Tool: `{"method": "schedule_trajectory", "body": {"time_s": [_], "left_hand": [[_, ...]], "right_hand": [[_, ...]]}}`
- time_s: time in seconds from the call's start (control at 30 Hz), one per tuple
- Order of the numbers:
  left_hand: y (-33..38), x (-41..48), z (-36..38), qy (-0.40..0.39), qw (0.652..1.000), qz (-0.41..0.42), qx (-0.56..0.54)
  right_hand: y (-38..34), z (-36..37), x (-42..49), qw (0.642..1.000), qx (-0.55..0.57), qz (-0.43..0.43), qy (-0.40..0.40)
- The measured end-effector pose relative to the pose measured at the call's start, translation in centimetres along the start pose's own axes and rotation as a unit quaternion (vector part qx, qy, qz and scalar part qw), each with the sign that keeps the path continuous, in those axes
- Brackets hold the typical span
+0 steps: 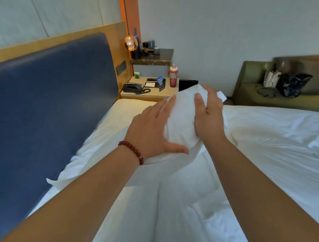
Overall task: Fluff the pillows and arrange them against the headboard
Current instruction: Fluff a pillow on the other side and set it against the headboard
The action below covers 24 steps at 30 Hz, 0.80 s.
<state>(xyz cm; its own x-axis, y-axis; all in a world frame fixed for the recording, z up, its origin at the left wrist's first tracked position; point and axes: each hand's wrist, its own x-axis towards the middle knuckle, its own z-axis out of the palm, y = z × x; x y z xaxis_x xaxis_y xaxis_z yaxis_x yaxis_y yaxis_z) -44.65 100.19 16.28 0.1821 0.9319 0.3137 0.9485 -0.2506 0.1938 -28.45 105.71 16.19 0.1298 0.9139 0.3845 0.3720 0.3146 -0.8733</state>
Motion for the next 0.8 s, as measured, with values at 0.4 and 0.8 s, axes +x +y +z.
{"method": "schedule_trajectory", "body": {"time_s": [0.4, 0.8], "left_hand": [[-13.5, 5.0, 0.2, 0.005, 0.999, 0.035, -0.019], [-16.1, 12.0, 3.6, -0.130, 0.978, -0.131, -0.101]], "right_hand": [[0.4, 10.1, 1.7, 0.996, 0.031, -0.032, -0.075], [8.6, 15.1, 3.7, 0.990, -0.055, -0.067, -0.108]]}}
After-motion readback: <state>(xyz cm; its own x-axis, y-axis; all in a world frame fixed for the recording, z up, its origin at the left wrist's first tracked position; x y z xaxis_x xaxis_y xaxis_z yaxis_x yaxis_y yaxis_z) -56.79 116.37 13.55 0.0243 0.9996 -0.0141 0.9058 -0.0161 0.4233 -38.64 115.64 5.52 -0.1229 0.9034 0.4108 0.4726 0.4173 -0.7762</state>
